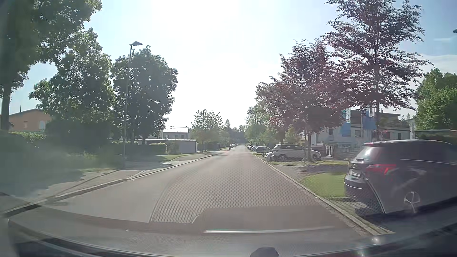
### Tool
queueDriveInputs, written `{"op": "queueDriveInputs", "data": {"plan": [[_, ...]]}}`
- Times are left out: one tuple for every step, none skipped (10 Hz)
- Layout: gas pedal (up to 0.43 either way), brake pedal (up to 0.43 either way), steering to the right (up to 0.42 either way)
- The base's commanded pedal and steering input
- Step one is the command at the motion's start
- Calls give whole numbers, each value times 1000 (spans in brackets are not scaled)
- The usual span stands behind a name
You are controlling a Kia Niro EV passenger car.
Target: Follow the waypoints while adhering to traffic rules and regulations
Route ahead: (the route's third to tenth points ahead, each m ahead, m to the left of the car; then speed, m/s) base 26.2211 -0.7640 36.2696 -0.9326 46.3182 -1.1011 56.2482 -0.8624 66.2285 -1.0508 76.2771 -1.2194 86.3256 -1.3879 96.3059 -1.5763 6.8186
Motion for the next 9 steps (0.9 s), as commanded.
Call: {"op": "queueDriveInputs", "data": {"plan": [[0, 152, 0], [0, 152, 0], [0, 152, 0], [0, 159, 0], [0, 165, 0], [0, 165, 0], [0, 165, 0], [0, 73, 0], [0, 0, -2]]}}
